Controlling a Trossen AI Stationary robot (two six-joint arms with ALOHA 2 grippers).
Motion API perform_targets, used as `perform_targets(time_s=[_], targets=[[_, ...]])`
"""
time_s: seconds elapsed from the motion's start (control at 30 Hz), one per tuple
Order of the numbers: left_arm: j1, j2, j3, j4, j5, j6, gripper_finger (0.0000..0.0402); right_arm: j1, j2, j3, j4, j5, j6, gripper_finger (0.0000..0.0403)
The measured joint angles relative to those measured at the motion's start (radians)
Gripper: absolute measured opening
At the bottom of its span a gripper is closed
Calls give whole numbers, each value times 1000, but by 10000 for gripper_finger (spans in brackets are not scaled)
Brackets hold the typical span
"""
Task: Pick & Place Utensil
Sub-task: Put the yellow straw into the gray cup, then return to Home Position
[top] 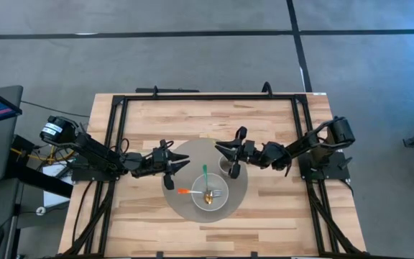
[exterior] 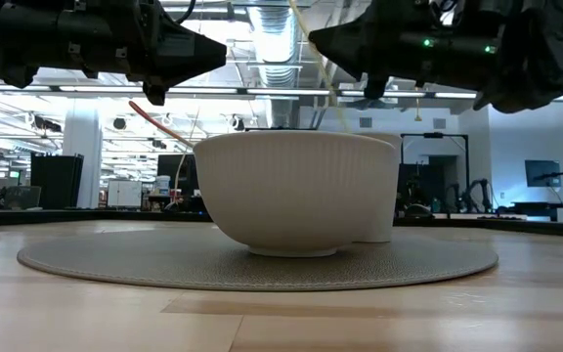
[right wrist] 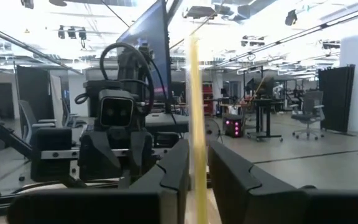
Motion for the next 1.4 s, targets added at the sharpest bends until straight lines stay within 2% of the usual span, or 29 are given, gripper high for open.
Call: perform_targets(time_s=[0.37,0.57,0.8,0.97,1.13,1.27,1.4], targets=[[0,0,0,0,0,0,86,2,-7,0,-45,-3,0,130],[0,0,0,0,0,0,86,19,-57,3,-40,-11,0,177],[0,0,0,0,0,0,86,62,-177,3,-82,-38,0,193],[0,-2,0,-1,0,12,86,90,-313,3,-310,-12,-94,180],[-19,-53,0,-2,0,125,79,146,-499,3,-625,177,-130,156],[-63,-152,0,-26,-19,236,44,205,-649,3,-855,305,-132,133],[-118,-314,0,-167,-121,289,6,248,-783,3,-1038,341,-132,113]])
